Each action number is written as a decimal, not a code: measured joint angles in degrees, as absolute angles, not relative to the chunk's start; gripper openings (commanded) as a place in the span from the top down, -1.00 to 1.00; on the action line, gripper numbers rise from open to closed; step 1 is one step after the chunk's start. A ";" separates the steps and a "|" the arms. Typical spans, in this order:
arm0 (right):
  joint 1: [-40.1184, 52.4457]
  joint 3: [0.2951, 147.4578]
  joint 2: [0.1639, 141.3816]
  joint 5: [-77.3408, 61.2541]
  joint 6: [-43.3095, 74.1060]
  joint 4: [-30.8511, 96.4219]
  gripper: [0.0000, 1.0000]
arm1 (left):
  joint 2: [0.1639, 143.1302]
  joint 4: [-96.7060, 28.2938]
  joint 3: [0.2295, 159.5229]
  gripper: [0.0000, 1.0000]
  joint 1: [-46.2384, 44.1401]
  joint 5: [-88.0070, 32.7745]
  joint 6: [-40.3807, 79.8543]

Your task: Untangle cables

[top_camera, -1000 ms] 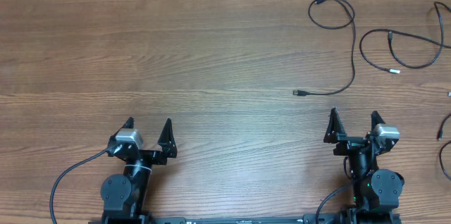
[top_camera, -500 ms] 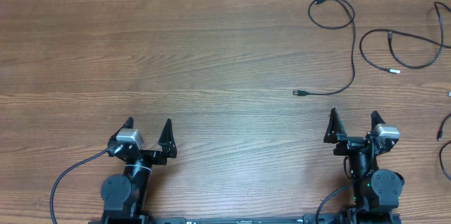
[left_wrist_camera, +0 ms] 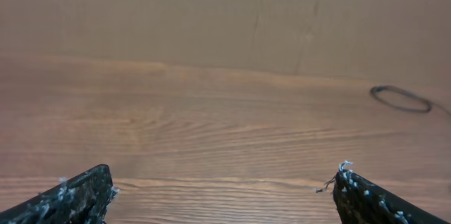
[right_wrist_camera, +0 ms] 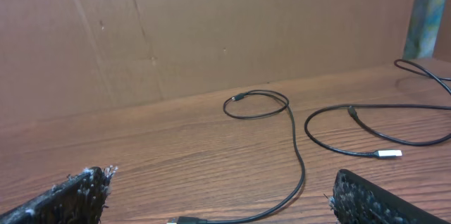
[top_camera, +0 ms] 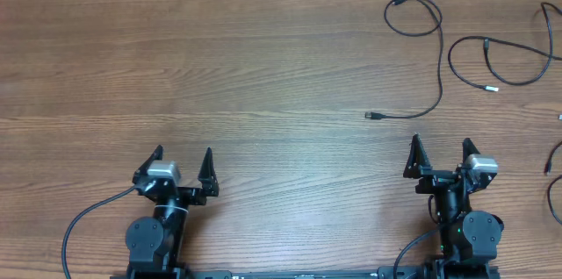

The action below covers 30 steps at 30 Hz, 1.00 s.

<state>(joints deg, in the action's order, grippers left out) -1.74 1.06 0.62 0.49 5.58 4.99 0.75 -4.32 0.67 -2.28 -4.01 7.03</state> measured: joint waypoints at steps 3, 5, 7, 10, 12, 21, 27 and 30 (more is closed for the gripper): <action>-1.74 1.06 0.62 0.45 5.61 4.95 -1.00 | 0.75 -4.32 0.67 -0.99 -2.28 -3.79 2.68; -1.74 1.06 0.62 0.49 5.58 4.97 -1.00 | 0.75 -4.32 0.67 -0.99 -2.28 -3.64 0.99; -1.72 1.06 0.62 0.49 5.56 4.97 -1.00 | 0.75 -4.32 0.67 -0.99 -2.28 -3.62 -0.14; -1.74 1.06 0.62 0.47 5.56 4.99 -0.99 | 0.75 -4.32 0.67 -1.00 -2.28 -3.62 -0.97; -1.74 1.06 0.62 0.47 5.58 4.97 -1.00 | 0.75 -4.29 0.67 -0.99 -2.28 -3.62 -1.50; -1.74 1.06 0.62 0.47 5.58 4.97 -1.00 | 0.75 -4.29 0.67 -0.99 -2.28 -3.62 -1.76; -1.74 1.06 0.64 0.49 5.56 4.97 -1.00 | 0.75 -4.32 0.67 -0.99 -2.28 -3.62 -1.93; -1.74 1.06 0.62 0.47 5.56 4.99 -1.00 | 0.75 -4.32 0.67 -0.99 -2.28 -3.62 -1.93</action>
<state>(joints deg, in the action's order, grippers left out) -1.74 1.06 0.62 0.47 5.56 4.99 0.75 -4.32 0.67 -2.28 -3.62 -1.93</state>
